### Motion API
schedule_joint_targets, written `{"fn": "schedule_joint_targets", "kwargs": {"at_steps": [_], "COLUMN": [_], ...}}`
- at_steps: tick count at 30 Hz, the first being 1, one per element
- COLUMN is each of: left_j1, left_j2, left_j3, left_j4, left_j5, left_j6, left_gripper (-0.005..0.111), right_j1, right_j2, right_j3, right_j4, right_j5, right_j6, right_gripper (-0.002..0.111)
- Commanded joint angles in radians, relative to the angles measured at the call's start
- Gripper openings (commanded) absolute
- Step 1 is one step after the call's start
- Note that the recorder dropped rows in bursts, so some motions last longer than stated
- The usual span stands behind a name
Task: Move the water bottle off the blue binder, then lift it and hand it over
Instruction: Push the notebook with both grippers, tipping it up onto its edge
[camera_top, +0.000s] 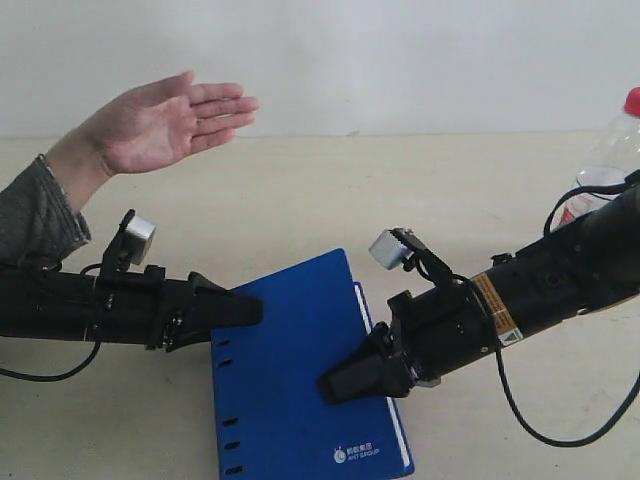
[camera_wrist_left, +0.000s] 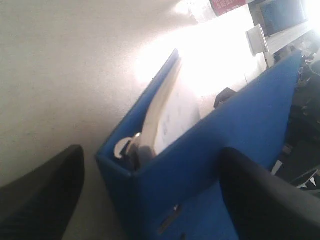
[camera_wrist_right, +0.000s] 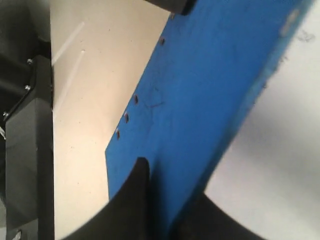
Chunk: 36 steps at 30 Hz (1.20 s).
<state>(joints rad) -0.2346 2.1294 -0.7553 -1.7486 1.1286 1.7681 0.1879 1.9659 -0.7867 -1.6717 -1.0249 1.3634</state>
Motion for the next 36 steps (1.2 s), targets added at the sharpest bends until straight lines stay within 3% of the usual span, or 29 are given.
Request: {"fn": "schedule_joint_targets", "kwargs": {"at_steps": [1,9,16,24,30,36], "left_j1": [-0.006,-0.006,-0.011,-0.022,-0.121,-0.23], "left_j2": [0.0,0.0,0.0,0.0,0.0,0.0], "left_j3": [-0.001,-0.001,-0.019,-0.025,-0.064,-0.129], "left_j4": [0.004,0.004,0.004,0.004,0.004,0.004], "left_j5": [-0.05,0.092,0.092,0.092,0.092,0.092], "left_j6": [-0.002,0.004,0.022,0.022,0.022,0.012], "left_gripper": [0.069,0.068,0.068,0.068,0.068,0.067], "right_j1": [-0.053,-0.118,-0.106,-0.106,-0.106,-0.106], "right_j2": [-0.002,-0.002,-0.002,-0.003,-0.002,-0.002], "right_j3": [-0.004,-0.004,-0.004,-0.004,-0.004,-0.004], "right_j4": [0.02,0.053,0.064,0.09,0.064,0.06], "right_j5": [0.012,-0.1,-0.196,-0.187,-0.004,0.021], "right_j6": [-0.062,-0.064,-0.062,-0.029,0.054,0.067], "right_gripper": [0.0,0.0,0.0,0.0,0.0,0.0]}}
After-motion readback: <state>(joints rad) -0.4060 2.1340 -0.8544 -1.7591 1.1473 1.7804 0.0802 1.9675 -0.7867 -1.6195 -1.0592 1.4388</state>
